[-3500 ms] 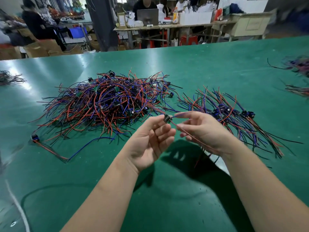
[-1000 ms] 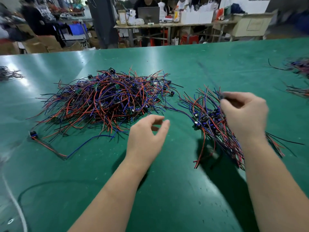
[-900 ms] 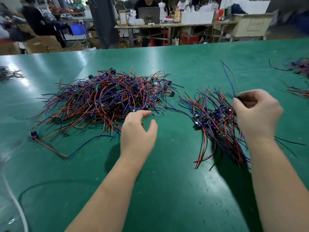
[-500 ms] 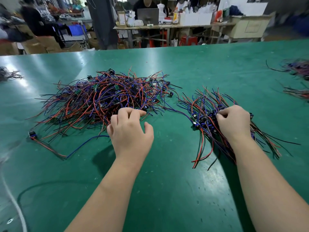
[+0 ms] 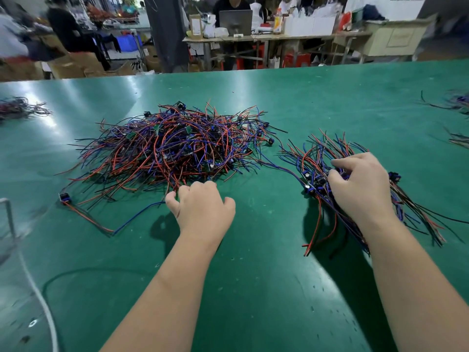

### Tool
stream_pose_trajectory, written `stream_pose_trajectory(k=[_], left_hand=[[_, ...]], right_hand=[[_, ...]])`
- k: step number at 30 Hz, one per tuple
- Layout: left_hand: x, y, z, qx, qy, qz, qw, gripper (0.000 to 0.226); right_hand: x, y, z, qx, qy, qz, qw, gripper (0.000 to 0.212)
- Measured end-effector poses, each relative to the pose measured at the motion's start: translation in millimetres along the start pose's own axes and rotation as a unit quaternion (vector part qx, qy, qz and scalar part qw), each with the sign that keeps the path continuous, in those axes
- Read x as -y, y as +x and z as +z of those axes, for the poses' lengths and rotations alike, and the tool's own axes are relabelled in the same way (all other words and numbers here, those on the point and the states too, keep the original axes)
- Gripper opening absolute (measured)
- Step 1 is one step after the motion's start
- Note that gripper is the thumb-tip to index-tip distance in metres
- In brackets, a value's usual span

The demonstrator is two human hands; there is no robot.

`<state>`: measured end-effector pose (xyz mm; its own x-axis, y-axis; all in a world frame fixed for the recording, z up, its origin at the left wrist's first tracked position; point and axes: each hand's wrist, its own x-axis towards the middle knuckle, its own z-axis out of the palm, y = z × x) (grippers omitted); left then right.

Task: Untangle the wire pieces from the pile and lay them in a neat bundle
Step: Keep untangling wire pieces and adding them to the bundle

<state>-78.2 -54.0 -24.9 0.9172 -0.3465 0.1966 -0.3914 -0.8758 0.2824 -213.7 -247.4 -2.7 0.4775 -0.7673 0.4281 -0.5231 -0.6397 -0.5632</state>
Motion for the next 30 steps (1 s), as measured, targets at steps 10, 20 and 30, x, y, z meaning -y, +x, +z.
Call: stream_pose_trajectory(k=[10,20,30], left_hand=[[-17,-10,-15,-0.195,-0.314,0.077,0.926,0.022],[-44,-53,-12,-0.177,-0.310,0.451,0.818,0.019],[-29,-25,-19,-0.119,-0.372,0.266,0.882,0.039]], right_hand=[[32,-24,13,0.114,0.230,-0.026,0.966,0.020],[42,-33,13,0.294,0.374,-0.104,0.874,0.041],[40,-18,0,0.191,0.663,0.154,0.707,0.015]])
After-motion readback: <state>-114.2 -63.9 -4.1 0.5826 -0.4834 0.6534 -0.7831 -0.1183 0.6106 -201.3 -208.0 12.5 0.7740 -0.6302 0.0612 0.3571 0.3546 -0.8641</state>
